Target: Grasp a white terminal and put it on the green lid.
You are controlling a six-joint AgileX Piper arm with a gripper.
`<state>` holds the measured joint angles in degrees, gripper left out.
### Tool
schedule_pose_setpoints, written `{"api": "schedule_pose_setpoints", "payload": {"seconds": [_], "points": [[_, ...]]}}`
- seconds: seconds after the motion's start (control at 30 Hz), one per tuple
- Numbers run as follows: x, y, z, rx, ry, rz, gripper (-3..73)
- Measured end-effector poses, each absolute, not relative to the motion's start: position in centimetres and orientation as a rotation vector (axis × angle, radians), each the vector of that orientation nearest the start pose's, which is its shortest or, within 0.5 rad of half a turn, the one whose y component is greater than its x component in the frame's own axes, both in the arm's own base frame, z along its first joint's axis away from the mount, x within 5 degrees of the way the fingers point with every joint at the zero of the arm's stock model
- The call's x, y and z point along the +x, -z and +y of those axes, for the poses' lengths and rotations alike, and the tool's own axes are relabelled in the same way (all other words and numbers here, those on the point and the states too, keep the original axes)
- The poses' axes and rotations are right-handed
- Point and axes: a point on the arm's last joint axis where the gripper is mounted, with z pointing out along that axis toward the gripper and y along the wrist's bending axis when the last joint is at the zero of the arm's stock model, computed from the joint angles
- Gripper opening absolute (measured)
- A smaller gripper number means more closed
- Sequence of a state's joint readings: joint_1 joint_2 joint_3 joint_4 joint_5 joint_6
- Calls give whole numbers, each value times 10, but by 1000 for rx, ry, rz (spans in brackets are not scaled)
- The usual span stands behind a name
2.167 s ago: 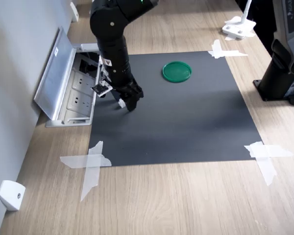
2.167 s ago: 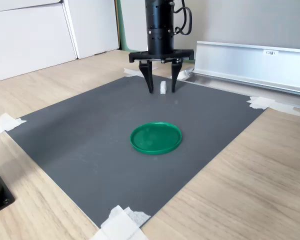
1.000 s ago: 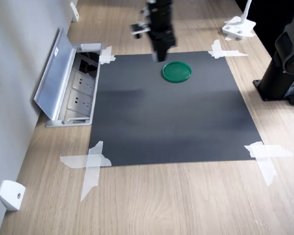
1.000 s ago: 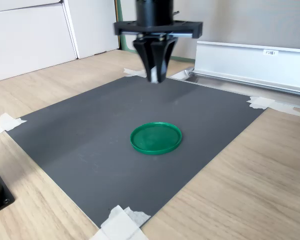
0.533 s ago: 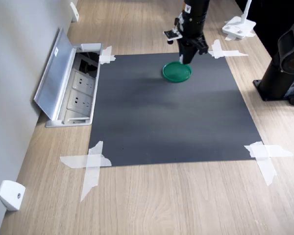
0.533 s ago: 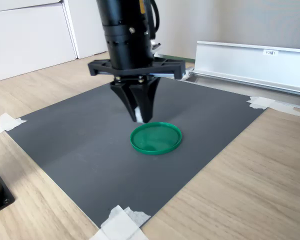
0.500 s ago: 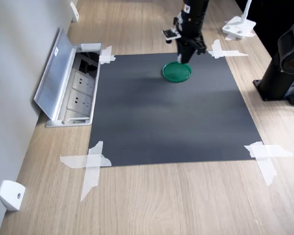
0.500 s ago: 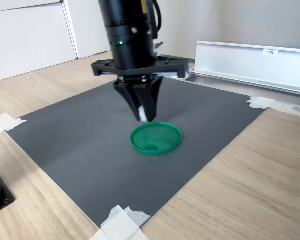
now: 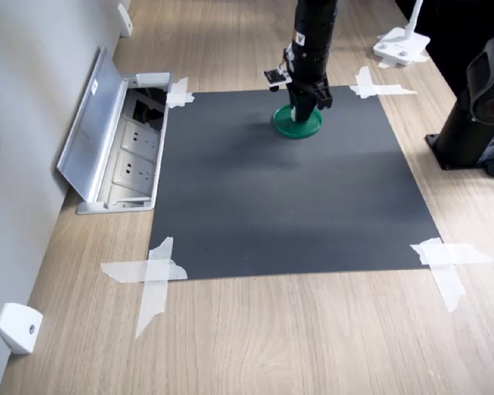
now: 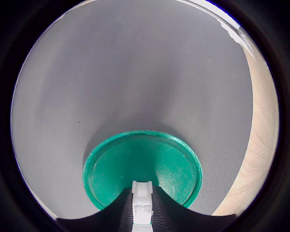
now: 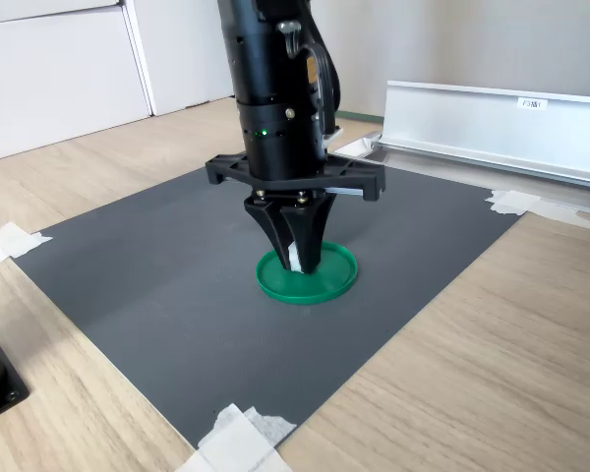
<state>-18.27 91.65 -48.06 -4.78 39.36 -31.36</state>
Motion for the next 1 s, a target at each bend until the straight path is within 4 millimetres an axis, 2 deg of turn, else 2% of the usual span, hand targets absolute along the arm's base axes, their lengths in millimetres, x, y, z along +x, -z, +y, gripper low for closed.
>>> {"api": "schedule_pose_setpoints", "payload": {"seconds": [0.1, 0.33, 0.4, 0.5, 0.57, 0.7, 0.77, 0.9, 1.0], "points": [[260, -176, -91, -446, 215, 2934, 204], [262, -176, -91, -454, 226, 2914, 546], [262, -177, -91, -446, 226, 2913, 619], [260, -184, -91, -383, 230, 2904, 692], [255, -195, -89, -357, 239, 2888, 713], [239, -228, -83, -327, 270, 2798, 708], [229, -247, -78, -307, 274, 2731, 676], [199, -287, -63, -262, 267, 2591, 526], [177, -312, -52, -228, 265, 2469, 354]]}}
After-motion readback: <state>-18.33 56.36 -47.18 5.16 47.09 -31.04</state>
